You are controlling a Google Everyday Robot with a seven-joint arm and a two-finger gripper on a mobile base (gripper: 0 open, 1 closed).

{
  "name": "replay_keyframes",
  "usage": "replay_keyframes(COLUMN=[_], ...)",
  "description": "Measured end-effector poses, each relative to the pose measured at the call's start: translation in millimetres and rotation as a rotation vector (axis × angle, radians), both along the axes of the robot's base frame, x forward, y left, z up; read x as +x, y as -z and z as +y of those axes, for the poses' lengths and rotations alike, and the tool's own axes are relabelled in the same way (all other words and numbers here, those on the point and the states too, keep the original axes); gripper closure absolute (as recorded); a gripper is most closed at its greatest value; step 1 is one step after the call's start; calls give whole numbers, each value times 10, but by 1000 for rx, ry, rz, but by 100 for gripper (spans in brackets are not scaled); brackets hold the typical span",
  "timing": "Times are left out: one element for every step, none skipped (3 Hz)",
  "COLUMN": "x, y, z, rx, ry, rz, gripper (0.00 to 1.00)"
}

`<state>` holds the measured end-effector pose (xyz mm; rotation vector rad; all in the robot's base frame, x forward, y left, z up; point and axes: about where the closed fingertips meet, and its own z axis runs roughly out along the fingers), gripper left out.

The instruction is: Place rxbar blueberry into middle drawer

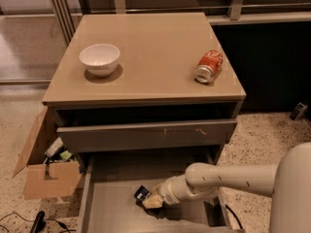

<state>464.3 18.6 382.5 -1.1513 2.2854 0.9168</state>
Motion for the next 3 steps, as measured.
replay_keyframes(x=[0,0,-1], y=[0,0,0], z=[0,1,1], rx=[0,0,0], ry=[0,0,0], rz=[0,0,0], gripper=[6,0,0])
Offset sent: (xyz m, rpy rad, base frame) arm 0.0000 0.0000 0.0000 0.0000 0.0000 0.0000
